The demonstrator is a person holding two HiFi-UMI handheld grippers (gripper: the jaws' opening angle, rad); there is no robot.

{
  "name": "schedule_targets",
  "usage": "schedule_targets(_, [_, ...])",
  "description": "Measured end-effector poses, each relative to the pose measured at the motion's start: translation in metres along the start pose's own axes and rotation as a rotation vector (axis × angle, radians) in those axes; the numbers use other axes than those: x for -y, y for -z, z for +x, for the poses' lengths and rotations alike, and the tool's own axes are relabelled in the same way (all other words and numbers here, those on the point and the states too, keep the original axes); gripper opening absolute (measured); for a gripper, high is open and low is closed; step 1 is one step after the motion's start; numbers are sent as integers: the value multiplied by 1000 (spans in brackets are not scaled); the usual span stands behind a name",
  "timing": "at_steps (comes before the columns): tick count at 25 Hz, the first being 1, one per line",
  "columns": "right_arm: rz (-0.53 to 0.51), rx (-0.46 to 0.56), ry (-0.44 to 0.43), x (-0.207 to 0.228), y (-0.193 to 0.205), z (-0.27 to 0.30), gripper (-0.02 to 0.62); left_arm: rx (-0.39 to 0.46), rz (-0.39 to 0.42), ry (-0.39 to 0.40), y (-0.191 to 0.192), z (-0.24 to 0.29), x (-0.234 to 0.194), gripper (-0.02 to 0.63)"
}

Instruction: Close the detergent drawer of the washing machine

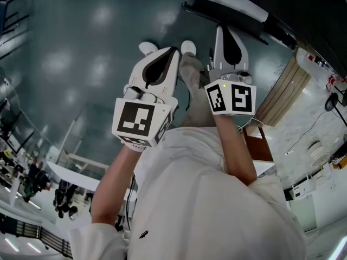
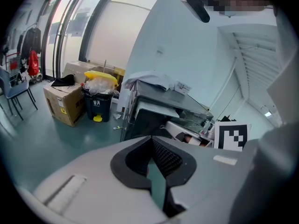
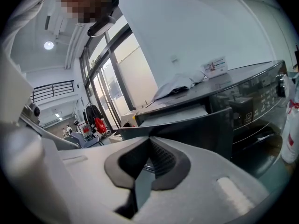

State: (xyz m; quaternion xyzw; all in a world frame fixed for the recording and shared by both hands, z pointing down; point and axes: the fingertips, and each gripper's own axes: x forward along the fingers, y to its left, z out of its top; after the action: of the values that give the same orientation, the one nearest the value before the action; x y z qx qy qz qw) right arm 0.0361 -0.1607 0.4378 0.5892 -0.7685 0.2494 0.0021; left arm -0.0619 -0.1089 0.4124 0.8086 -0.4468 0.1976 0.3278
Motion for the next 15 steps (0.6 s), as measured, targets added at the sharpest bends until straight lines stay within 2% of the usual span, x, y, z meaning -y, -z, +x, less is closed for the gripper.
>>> schedule_targets(7, [35, 12, -9, 2, -9, 15, 2, -1, 7, 4, -11, 10, -6, 17])
schedule_targets(15, [-22, 20, -30, 3, -9, 16, 2, -7, 5, 13, -15, 21, -5, 17])
